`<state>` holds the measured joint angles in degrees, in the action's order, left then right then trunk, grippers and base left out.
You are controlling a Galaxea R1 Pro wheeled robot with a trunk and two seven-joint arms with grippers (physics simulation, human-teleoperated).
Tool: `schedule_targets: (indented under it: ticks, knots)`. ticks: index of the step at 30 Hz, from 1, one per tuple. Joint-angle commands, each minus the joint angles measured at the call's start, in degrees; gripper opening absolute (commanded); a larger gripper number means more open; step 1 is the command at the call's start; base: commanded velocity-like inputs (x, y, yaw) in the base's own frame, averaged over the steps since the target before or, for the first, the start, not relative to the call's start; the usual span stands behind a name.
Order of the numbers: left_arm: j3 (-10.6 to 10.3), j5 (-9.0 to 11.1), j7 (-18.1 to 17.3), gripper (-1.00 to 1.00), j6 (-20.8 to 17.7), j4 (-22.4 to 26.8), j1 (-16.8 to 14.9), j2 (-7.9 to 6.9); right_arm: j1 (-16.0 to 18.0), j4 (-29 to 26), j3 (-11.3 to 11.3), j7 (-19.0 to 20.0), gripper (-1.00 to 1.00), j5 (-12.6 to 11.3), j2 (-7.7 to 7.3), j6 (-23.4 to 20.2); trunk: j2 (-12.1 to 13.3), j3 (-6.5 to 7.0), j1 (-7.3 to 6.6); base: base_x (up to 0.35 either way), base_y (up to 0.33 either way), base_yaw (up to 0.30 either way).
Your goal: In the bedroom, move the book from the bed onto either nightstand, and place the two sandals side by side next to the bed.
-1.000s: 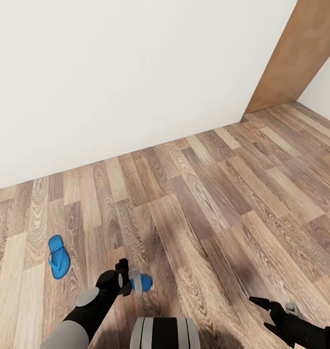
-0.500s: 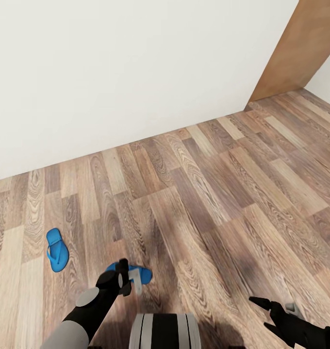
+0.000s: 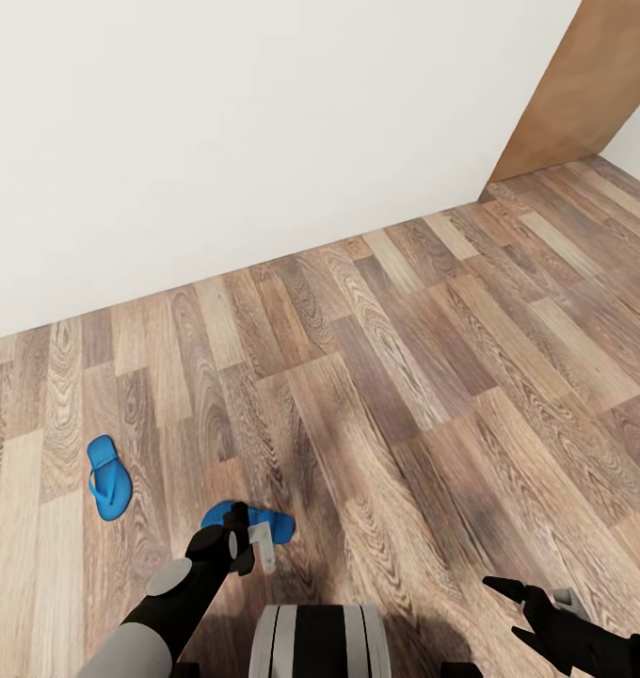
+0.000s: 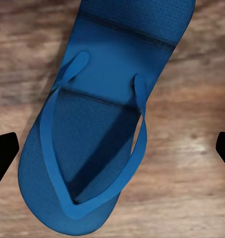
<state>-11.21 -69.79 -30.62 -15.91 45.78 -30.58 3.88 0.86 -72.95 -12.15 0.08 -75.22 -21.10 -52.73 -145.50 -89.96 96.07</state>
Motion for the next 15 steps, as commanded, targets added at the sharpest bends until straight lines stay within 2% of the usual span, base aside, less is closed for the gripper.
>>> schedule_targets:
  ticks: [1,8,11,15]
  knots:
    - [-0.1,-0.3,-0.3,1.0,-0.3,0.1,0.0,-0.01,0.0,0.0,-0.1,0.0,1.0,0.0,0.0,-0.3,0.0,-0.03,-0.01,0.0,0.0,0.0]
    - [-0.1,-0.3,-0.3,1.0,-0.3,0.1,0.0,-0.01,0.0,0.0,-0.1,0.0,1.0,0.0,0.0,-0.3,0.0,-0.03,-0.01,0.0,0.0,0.0]
    - [-0.1,-0.3,-0.3,1.0,-0.3,0.1,0.0,-0.01,0.0,0.0,-0.1,0.0,1.0,0.0,0.0,-0.3,-0.1,-0.7,0.07,0.0,0.0,0.0]
    - [-0.1,-0.3,-0.4,1.0,-0.3,0.1,0.0,-0.01,0.0,0.0,-0.1,0.0,1.0,0.0,0.0,-0.3,-0.1,-0.7,0.07,0.0,0.0,0.0]
